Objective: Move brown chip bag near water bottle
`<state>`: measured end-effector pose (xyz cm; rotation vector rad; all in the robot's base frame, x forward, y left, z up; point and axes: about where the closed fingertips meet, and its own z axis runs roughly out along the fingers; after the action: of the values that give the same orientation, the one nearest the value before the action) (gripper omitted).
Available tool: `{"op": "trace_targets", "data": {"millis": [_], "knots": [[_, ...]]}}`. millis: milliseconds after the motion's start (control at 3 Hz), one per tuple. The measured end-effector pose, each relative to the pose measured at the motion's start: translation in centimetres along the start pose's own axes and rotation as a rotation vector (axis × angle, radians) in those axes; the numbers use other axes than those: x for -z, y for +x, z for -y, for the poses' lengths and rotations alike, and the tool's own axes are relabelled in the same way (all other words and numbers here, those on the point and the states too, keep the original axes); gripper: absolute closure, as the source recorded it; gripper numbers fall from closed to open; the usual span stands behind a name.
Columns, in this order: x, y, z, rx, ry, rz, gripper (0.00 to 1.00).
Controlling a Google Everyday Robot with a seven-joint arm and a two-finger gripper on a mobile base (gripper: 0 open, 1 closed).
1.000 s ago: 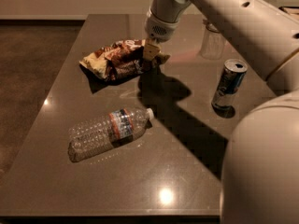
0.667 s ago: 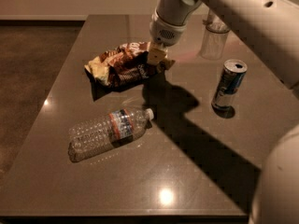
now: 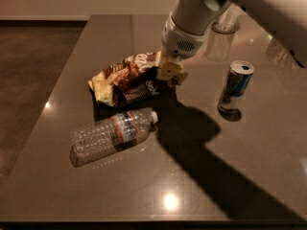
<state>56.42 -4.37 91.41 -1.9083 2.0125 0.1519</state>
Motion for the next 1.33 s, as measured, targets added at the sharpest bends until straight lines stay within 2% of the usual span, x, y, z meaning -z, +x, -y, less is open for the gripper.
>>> {"op": "trace_targets", "data": {"millis": [333, 667, 1000, 1333], "knots": [[0.5, -0.2, -2.0, 0.019, -0.031, 0.018, 1.00], [0.2, -0.5, -3.5, 0.044, -0.058, 0.025, 0.82], [-0.3, -0.6, -4.3, 0.055, -0.073, 0.032, 0.59], [-0.4, -0.8, -4.3, 0.058, -0.073, 0.033, 0.27]]}}
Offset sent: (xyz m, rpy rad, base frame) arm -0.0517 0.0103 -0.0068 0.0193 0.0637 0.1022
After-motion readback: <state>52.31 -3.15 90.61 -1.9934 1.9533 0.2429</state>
